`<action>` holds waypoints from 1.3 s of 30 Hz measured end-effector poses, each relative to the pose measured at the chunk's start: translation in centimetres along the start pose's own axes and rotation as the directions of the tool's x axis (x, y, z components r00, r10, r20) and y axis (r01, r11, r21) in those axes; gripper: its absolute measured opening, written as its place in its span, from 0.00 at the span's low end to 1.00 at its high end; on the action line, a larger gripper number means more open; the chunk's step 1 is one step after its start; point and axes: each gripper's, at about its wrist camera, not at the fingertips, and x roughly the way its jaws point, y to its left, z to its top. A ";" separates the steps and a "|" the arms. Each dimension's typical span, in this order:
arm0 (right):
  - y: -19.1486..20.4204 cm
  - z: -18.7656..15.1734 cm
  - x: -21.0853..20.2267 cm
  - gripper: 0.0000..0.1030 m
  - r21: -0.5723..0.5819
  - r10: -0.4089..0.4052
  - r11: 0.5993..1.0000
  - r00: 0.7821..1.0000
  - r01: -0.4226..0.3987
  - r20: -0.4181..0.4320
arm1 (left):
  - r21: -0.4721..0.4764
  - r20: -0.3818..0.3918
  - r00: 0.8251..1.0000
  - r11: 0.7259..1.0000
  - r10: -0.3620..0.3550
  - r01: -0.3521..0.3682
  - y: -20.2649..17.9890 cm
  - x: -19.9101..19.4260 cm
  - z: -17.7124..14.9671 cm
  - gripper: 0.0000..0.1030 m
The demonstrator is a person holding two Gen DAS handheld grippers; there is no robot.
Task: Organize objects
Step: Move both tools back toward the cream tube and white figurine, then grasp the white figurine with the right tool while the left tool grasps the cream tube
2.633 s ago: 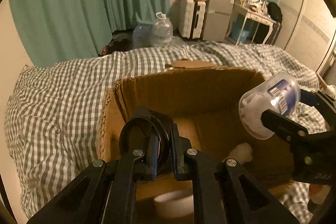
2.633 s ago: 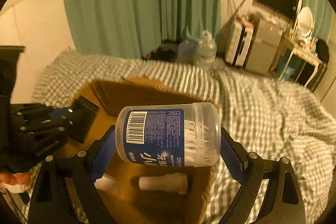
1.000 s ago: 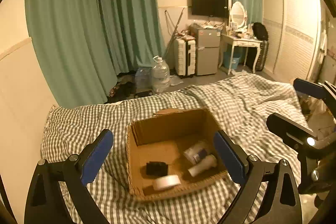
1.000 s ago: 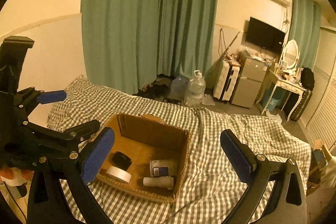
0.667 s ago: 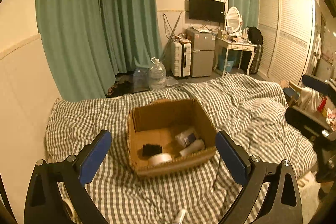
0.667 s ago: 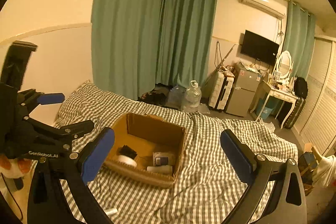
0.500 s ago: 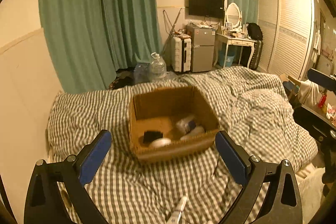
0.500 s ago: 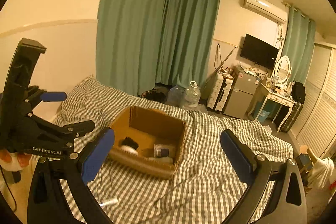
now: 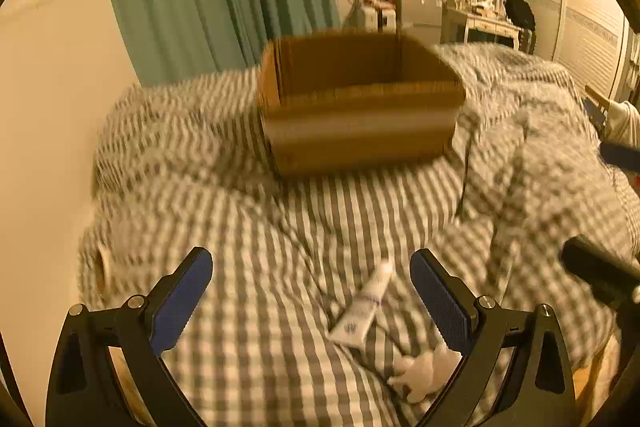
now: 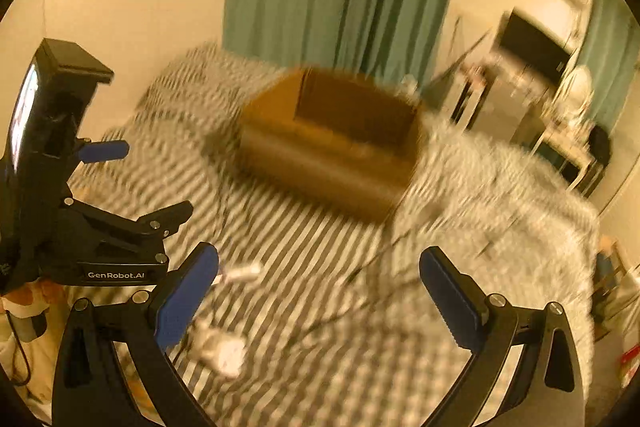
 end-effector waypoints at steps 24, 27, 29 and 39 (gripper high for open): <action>6.3 -9.2 9.6 0.60 -0.035 0.126 0.989 0.954 -0.140 -0.272 | -0.022 -0.145 0.987 0.997 -0.071 0.069 0.3 5.6 -5.4 0.99; 6.6 -9.0 8.9 0.60 -0.066 0.108 0.990 0.962 -0.128 -0.251 | -0.019 -0.144 0.987 0.998 -0.070 0.068 0.3 5.6 -5.5 0.99; 6.3 -8.8 8.7 0.60 -0.058 0.110 0.990 0.964 -0.128 -0.241 | -0.016 -0.142 0.987 0.998 -0.070 0.068 0.2 5.6 -5.5 0.99; 3.0 -7.1 5.7 0.56 -0.004 0.064 0.998 0.986 -0.066 -0.151 | -0.002 -0.156 0.985 0.997 -0.073 0.073 -0.5 6.2 -5.3 0.99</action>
